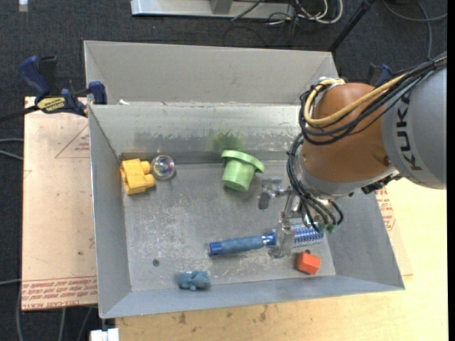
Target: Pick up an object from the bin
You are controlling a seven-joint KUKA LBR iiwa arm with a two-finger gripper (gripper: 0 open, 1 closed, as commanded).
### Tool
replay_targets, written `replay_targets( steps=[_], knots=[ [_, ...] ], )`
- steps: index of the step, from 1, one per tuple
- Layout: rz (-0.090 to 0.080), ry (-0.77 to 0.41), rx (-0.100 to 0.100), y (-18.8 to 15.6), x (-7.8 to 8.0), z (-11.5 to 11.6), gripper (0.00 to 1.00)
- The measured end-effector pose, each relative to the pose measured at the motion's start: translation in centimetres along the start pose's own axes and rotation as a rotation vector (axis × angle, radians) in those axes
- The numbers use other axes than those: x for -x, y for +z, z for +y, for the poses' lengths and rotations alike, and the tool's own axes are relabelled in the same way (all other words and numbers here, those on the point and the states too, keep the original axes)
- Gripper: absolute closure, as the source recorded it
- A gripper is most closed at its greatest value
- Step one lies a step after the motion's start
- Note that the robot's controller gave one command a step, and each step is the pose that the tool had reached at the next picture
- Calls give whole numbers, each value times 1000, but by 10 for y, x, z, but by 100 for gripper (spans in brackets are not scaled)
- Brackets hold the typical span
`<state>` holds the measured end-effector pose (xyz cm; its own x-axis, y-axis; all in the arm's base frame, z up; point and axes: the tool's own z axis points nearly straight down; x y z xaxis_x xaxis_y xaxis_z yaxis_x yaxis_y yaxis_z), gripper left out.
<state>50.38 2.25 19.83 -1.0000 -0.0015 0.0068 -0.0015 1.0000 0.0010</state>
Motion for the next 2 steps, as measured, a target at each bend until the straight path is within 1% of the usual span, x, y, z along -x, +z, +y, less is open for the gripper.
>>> replay_targets(
  steps=[1,2],
  knots=[
    [0,31,1,131,10,16,0],
    [-7,33,1,126,11,16,100]
  ],
)
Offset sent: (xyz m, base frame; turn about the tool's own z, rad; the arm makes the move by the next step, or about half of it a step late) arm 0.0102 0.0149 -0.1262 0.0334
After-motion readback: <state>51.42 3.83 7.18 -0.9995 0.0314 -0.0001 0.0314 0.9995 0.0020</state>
